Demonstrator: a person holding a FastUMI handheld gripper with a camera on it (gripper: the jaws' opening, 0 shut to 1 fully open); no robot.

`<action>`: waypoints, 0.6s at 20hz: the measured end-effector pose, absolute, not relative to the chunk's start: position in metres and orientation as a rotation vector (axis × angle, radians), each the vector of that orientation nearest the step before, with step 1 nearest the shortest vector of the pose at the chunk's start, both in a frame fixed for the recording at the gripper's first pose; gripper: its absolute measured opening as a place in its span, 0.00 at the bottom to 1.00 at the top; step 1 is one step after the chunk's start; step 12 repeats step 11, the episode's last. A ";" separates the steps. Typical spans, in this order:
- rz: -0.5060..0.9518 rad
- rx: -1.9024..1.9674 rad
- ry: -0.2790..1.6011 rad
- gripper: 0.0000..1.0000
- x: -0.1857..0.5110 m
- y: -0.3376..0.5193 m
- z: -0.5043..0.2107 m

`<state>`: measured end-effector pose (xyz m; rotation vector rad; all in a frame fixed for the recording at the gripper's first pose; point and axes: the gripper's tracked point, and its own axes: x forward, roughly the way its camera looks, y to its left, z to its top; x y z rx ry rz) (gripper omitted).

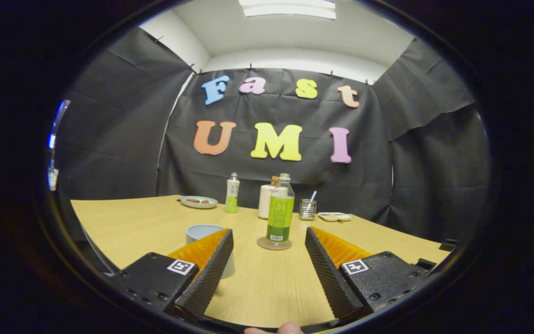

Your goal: Take the bottle from table, then pour the juice into the cup, finally place the bottle on the coaster

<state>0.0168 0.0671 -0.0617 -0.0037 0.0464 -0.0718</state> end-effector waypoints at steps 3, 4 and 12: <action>-0.075 0.006 0.046 1.00 0.018 0.066 -0.062; -0.073 0.009 0.050 1.00 0.020 0.067 -0.063; -0.078 0.016 0.054 1.00 0.020 0.064 -0.065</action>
